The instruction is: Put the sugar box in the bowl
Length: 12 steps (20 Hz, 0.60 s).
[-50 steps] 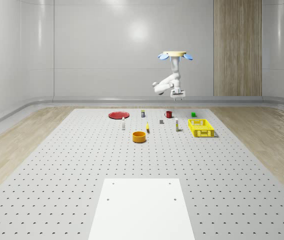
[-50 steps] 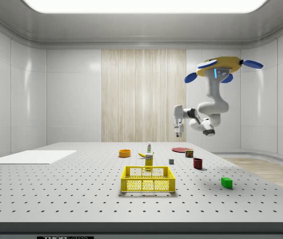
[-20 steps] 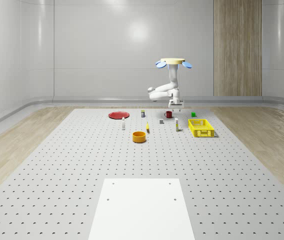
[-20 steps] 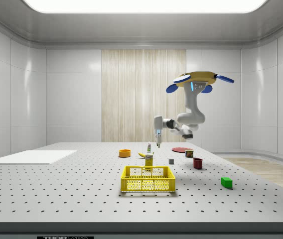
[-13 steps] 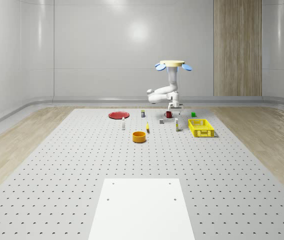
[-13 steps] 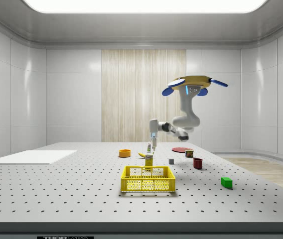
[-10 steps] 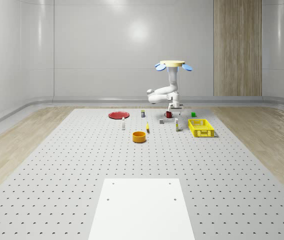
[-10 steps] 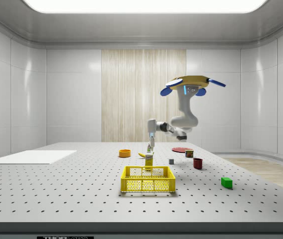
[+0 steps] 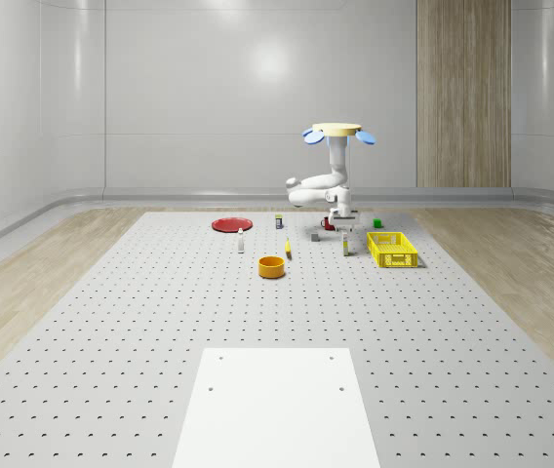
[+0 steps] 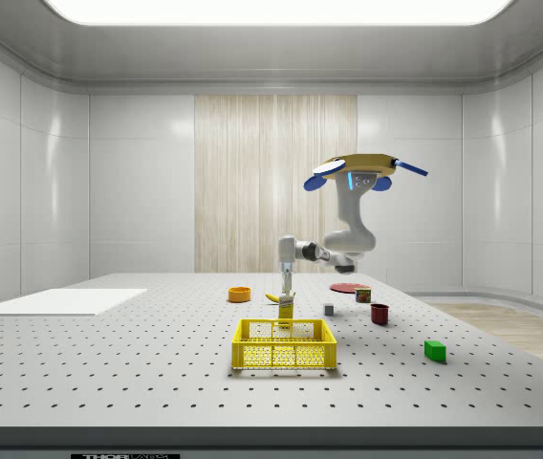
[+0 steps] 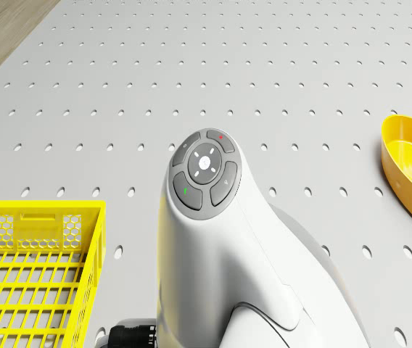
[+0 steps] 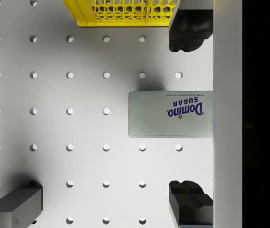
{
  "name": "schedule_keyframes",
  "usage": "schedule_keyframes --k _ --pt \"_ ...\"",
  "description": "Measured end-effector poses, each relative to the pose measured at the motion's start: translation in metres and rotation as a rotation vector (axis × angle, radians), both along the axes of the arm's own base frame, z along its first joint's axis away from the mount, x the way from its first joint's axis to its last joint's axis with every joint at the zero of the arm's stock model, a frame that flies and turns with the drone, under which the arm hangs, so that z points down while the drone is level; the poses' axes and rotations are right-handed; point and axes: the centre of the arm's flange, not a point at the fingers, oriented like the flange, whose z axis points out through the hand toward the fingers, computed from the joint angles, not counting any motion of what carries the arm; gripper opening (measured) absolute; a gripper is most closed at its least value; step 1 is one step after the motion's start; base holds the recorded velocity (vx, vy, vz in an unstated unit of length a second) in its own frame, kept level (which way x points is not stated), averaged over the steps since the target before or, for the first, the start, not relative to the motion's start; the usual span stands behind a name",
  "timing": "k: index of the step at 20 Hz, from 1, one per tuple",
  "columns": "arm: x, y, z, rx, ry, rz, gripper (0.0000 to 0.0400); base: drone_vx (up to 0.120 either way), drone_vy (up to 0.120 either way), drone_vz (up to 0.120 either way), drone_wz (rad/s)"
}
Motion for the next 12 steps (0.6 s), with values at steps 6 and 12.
schedule_keyframes --k 6,12 --pt "0.000 0.000 0.010 0.000 0.000 0.000 0.0400 0.013 0.000 0.000 0.000" --pt "-0.001 0.000 0.027 0.000 0.000 0.000 0.0400 0.000 0.000 0.000 0.000"
